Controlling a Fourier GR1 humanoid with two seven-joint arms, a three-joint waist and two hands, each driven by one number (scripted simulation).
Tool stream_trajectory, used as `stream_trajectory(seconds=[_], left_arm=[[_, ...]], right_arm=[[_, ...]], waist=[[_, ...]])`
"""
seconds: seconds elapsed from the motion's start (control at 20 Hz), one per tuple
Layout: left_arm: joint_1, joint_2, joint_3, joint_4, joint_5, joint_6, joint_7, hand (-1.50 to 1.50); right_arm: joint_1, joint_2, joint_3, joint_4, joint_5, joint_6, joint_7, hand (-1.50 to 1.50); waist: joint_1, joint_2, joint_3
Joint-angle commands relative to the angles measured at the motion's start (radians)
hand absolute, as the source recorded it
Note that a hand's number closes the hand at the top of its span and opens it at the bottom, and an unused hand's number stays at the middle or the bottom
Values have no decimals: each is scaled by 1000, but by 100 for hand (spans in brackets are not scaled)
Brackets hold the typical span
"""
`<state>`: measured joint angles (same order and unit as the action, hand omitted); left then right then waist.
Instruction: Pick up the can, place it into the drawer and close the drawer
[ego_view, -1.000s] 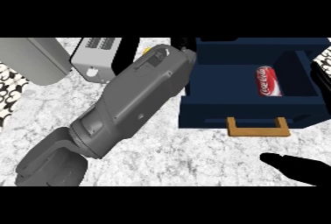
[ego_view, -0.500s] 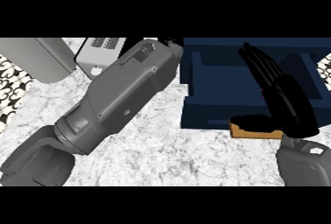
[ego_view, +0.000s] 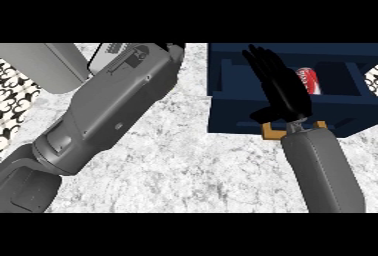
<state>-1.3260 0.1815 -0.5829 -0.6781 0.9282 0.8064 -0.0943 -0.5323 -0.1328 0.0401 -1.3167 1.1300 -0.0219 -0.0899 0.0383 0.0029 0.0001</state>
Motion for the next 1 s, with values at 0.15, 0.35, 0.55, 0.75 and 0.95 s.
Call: stream_trajectory(seconds=[0.15, 0.35, 0.55, 0.75, 0.95], left_arm=[[83, 110, 1, -160, -38, -2, 60, -150], [116, 137, -12, -235, -62, 52, 115, -150], [111, 130, 7, -228, -74, 35, 110, -150], [160, 171, 11, -304, -79, 26, 135, -150], [157, 168, 13, -347, -87, 57, 163, -150]], right_arm=[[-104, -5, -53, 349, 71, -197, -40, -150], [-167, 9, -72, 501, 122, -329, -30, -150], [-251, -7, -114, 648, 137, -432, -48, -150], [-307, 2, -135, 743, 153, -503, -39, -150], [-381, -37, -181, 850, 148, -556, -49, -150]], waist=[[12, -2, 0], [15, -1, 1], [13, 8, 2], [28, 9, 2], [43, 15, 2]])
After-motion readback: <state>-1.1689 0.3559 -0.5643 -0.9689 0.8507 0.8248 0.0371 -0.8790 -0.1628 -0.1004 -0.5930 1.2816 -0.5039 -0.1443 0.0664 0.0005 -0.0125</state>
